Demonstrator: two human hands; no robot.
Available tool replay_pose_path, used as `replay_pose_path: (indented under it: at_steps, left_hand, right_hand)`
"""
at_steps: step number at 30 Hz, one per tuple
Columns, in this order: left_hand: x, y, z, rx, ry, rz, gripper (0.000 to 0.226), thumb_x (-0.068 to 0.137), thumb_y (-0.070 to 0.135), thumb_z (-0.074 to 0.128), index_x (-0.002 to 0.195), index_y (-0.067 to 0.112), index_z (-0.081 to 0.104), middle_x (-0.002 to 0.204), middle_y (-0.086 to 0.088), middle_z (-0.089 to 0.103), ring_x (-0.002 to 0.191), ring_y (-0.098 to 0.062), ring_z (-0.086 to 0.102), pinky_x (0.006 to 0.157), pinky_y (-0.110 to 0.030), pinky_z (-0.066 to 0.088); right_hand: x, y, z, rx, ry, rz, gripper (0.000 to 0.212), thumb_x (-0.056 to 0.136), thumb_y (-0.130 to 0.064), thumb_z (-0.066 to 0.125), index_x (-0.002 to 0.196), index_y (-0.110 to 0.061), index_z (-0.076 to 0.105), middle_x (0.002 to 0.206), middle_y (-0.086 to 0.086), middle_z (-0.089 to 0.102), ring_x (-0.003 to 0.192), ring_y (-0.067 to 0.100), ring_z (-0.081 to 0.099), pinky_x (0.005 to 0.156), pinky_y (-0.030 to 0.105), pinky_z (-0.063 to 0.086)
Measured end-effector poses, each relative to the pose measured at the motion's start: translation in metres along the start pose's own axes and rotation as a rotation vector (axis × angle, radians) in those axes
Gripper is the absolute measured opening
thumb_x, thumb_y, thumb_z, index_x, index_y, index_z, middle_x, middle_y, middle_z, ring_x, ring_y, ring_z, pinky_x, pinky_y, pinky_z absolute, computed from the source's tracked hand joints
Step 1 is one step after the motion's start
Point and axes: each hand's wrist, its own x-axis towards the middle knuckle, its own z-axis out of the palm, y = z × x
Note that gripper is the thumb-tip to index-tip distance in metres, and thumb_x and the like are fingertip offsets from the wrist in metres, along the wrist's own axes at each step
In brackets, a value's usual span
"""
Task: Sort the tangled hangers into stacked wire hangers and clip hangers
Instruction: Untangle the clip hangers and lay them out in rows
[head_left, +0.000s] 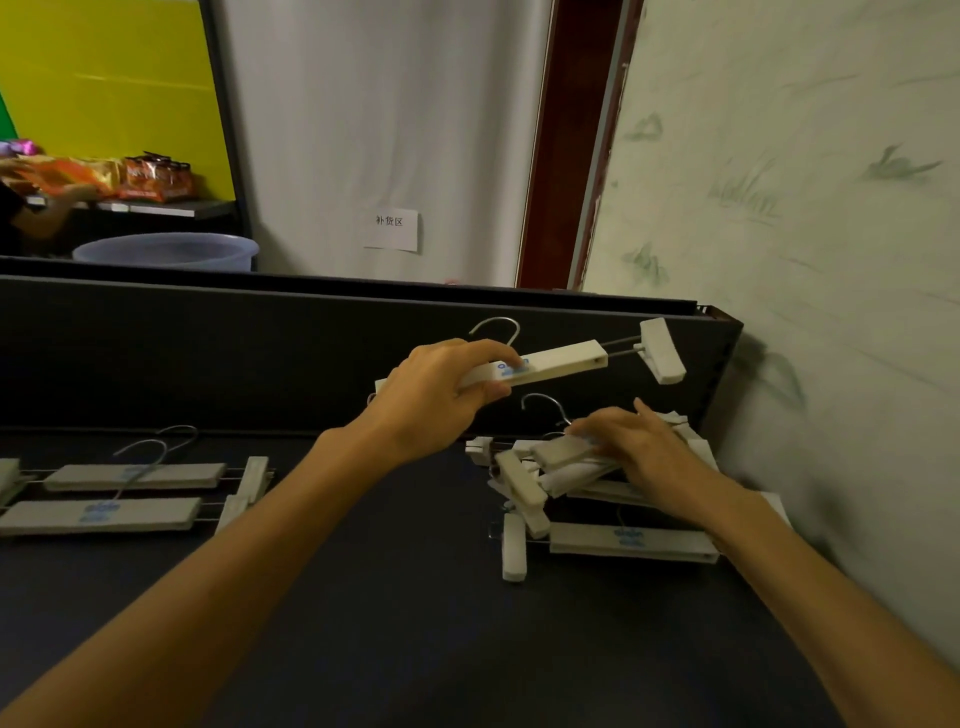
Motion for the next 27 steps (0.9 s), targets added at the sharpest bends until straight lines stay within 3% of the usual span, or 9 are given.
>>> replay_pose_path:
  at_steps: [3, 6, 10, 16, 18, 21, 27]
  left_hand:
    - [-0.003, -0.001, -0.001, 0.023, 0.014, 0.009, 0.033, 0.091, 0.023, 0.057, 0.122, 0.033, 0.054, 0.115, -0.002, 0.058, 0.094, -0.015, 0.057, 0.081, -0.035, 0.053]
    - [-0.005, -0.004, 0.004, 0.033, 0.047, 0.002, 0.033, 0.090, 0.024, 0.057, 0.122, 0.032, 0.055, 0.113, -0.001, 0.058, 0.093, -0.015, 0.057, 0.081, -0.034, 0.052]
    - [-0.012, -0.007, 0.028, 0.032, 0.052, -0.008, 0.033, 0.090, 0.027, 0.056, 0.122, 0.035, 0.054, 0.111, 0.001, 0.057, 0.089, -0.012, 0.056, 0.076, -0.032, 0.053]
    - [-0.020, -0.023, 0.070, 0.018, -0.008, -0.098, 0.031, 0.092, 0.028, 0.055, 0.121, 0.037, 0.053, 0.105, 0.003, 0.056, 0.080, -0.007, 0.055, 0.068, -0.023, 0.050]
    - [-0.023, -0.027, 0.080, -0.015, -0.030, -0.125, 0.031, 0.092, 0.026, 0.054, 0.121, 0.037, 0.051, 0.106, 0.005, 0.054, 0.083, -0.005, 0.054, 0.067, -0.017, 0.045]
    - [-0.026, -0.033, 0.089, -0.051, -0.034, -0.142, 0.031, 0.092, 0.025, 0.054, 0.120, 0.037, 0.049, 0.107, 0.004, 0.056, 0.087, -0.005, 0.056, 0.070, -0.020, 0.049]
    - [-0.023, -0.040, 0.077, -0.002, 0.007, -0.107, 0.033, 0.091, 0.024, 0.055, 0.122, 0.035, 0.050, 0.110, 0.000, 0.057, 0.092, -0.010, 0.057, 0.075, -0.026, 0.052]
  right_hand:
    - [-0.014, 0.004, 0.003, -0.050, 0.062, -0.096, 0.063, 0.081, 0.004, 0.057, 0.130, -0.033, 0.042, 0.129, 0.003, 0.052, 0.121, 0.024, 0.050, 0.114, 0.052, 0.016]
    - [-0.031, 0.001, -0.002, -0.013, 0.125, -0.116, 0.051, 0.083, -0.006, 0.046, 0.127, -0.032, 0.042, 0.121, 0.007, 0.058, 0.113, 0.024, 0.055, 0.109, 0.056, 0.025]
    - [-0.049, -0.003, -0.005, 0.055, 0.113, -0.101, 0.057, 0.082, 0.004, 0.051, 0.130, -0.027, 0.047, 0.121, 0.006, 0.056, 0.114, 0.023, 0.053, 0.109, 0.049, 0.029]
    - [-0.048, -0.009, 0.002, -0.017, 0.099, -0.140, 0.051, 0.082, 0.000, 0.059, 0.125, -0.027, 0.052, 0.121, 0.004, 0.056, 0.108, 0.021, 0.054, 0.095, 0.043, 0.046]
    - [-0.044, -0.009, 0.003, -0.059, 0.088, -0.161, 0.049, 0.082, -0.002, 0.061, 0.124, -0.027, 0.053, 0.122, 0.004, 0.054, 0.112, 0.020, 0.051, 0.096, 0.038, 0.044]
    - [-0.040, -0.012, 0.002, -0.083, 0.079, -0.155, 0.048, 0.084, -0.004, 0.060, 0.126, -0.026, 0.053, 0.124, 0.004, 0.052, 0.116, 0.019, 0.048, 0.099, 0.030, 0.034]
    - [-0.029, -0.016, 0.004, -0.115, 0.111, -0.181, 0.053, 0.079, -0.003, 0.066, 0.125, -0.027, 0.051, 0.120, 0.004, 0.053, 0.112, 0.020, 0.051, 0.098, 0.032, 0.034]
